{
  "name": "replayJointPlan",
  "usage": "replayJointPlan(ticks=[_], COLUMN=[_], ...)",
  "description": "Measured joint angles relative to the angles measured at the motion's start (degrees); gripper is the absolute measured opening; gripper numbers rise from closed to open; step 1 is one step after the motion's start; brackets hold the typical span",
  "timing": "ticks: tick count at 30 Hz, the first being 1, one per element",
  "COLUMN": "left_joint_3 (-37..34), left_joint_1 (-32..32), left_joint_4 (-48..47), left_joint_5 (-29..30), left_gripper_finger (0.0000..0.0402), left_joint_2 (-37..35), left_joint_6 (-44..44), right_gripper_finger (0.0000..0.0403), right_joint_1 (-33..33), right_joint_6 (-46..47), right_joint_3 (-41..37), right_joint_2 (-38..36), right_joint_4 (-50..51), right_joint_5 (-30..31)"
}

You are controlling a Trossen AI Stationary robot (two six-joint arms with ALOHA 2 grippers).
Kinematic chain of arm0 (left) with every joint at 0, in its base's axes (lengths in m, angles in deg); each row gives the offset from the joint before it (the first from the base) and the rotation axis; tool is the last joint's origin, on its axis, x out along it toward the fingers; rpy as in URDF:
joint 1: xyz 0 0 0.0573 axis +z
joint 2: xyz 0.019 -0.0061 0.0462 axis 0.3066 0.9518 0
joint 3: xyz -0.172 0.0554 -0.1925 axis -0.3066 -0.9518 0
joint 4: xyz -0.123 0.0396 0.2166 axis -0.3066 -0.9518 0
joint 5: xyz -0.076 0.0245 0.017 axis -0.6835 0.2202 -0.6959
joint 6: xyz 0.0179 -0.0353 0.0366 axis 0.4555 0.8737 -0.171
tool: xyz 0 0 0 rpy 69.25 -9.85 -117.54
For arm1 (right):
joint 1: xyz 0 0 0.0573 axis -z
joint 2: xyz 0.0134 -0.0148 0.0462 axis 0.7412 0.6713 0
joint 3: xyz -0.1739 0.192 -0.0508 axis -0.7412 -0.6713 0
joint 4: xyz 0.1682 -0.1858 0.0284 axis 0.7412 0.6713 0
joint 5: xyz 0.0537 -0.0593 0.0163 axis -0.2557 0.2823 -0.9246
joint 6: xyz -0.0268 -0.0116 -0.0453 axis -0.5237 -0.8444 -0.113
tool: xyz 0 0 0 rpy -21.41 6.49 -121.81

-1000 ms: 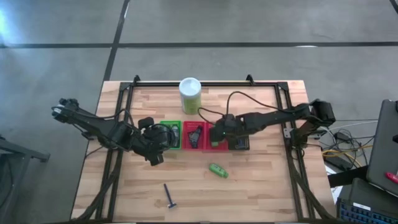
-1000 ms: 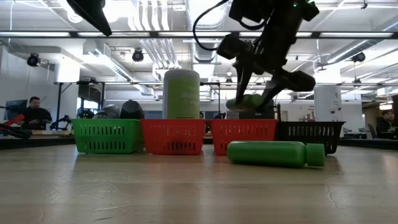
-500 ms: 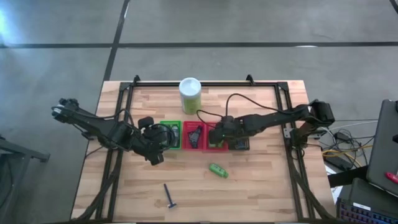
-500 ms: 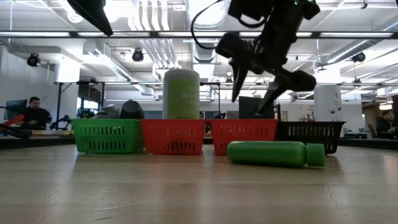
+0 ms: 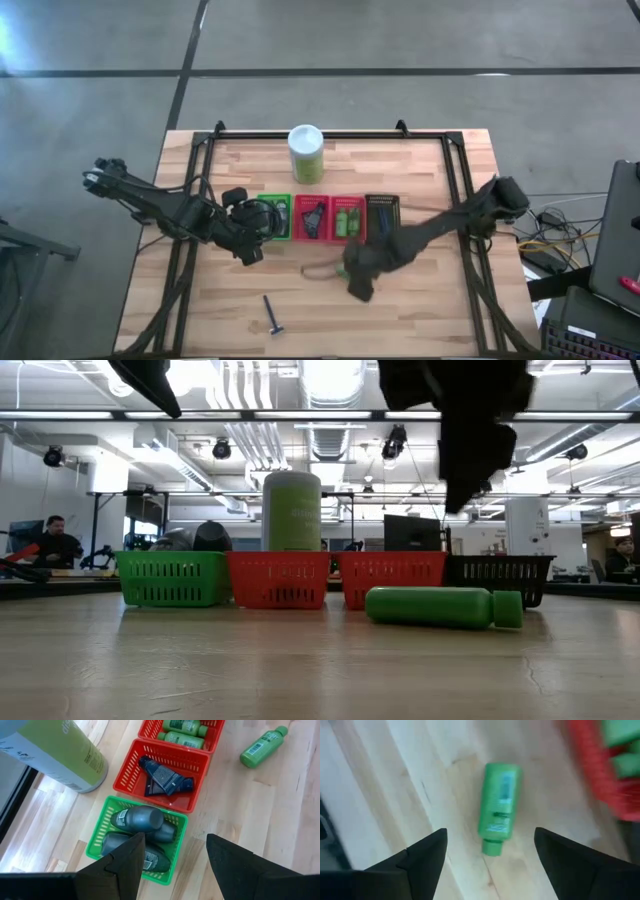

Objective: Pick & Place Travel size toiletries
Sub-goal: Put the green shampoo in the right red bin

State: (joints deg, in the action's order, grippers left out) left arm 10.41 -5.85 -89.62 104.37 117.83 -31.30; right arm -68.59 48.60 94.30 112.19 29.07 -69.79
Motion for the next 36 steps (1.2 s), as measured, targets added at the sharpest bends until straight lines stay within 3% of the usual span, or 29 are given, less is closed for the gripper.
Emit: replayJointPlan(ticks=[6,16,26,36], left_joint_3=[-0.6,-2.2,-3.6,-3.6], left_joint_1=[0.0,0.0,0.0,0.0], left_joint_4=[0.0,0.4,1.5,1.5], left_joint_5=[0.0,-1.4,-2.7,-2.7], left_gripper_finger=[0.0218,0.0218,0.0218,0.0218], left_joint_2=[0.0,0.0,0.0,0.0], left_joint_6=[0.1,0.2,0.1,-0.1], right_gripper_finger=[0.0280,0.0265,0.0233,0.0131], right_joint_1=[-3.0,-2.6,-0.1,0.7], right_joint_6=[-0.7,-0.3,-1.1,0.3], right_joint_3=[4.4,8.1,7.1,7.3], right_joint_2=[9.2,17.3,18.5,10.9], right_joint_4=[1.0,2.5,1.9,2.4], right_joint_5=[4.8,2.9,0.2,2.5])
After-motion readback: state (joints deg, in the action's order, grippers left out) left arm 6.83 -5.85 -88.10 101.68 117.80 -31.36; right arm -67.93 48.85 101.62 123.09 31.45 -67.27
